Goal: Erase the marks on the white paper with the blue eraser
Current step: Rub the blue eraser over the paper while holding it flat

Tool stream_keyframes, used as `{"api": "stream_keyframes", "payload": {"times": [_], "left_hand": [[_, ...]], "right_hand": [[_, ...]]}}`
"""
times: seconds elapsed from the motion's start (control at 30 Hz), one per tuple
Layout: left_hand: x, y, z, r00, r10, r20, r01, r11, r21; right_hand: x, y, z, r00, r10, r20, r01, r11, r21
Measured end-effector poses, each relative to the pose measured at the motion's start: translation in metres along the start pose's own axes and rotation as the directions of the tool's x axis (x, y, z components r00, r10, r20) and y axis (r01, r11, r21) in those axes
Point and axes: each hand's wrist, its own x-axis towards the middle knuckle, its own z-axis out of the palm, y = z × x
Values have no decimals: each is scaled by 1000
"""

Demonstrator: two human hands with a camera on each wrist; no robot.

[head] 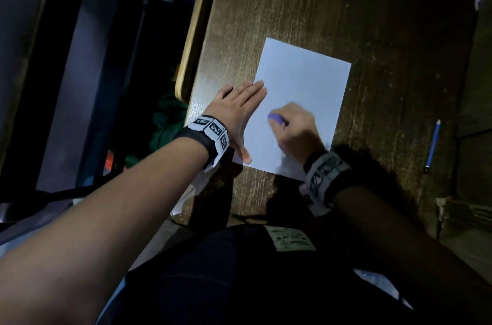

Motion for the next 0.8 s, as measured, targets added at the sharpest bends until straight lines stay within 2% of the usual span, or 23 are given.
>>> {"api": "stream_keyframes", "payload": {"times": [0.03,0.07,0.1,0.13,0.2,0.27,0.33,0.43,0.53,0.63,0.7,0.8], "left_hand": [[1,-1,0,1000,2,-8,-2,1000,2],[0,-1,2,1000,4,-17,-4,1000,6],[0,-2,2,1000,8,-30,-7,1000,13],[-1,-2,4,999,13,-44,-12,1000,15],[-6,-4,7,997,18,-70,-18,1000,5],[-16,-6,12,995,17,-98,-18,1000,-14],[-29,-7,20,992,21,-126,-24,999,-23],[-55,-5,31,990,16,-138,-21,999,-35],[-84,-1,43,990,17,-143,-28,997,-75],[-107,4,51,985,70,-158,-82,994,-69],[-112,11,49,973,100,-208,-124,987,-104],[-93,17,38,946,60,-318,-135,966,-220]], "right_hand": [[-14,-4,4,993,-83,78,84,996,-3],[-29,-4,7,980,-106,171,108,994,-6],[-38,-1,5,971,-71,228,76,997,-15],[-46,6,2,976,-15,217,20,1000,-20],[-58,27,-7,994,107,-6,-108,993,-47],[-64,44,-16,958,154,-242,-195,968,-159],[-61,52,-18,930,178,-323,-240,957,-164],[-41,52,-23,947,243,-212,-245,969,17],[-14,48,-31,968,250,-19,-250,968,0],[13,36,-33,983,146,112,-153,986,62],[24,24,-27,976,74,203,-95,991,97],[28,-1,-10,952,-4,305,-55,981,184]]}}
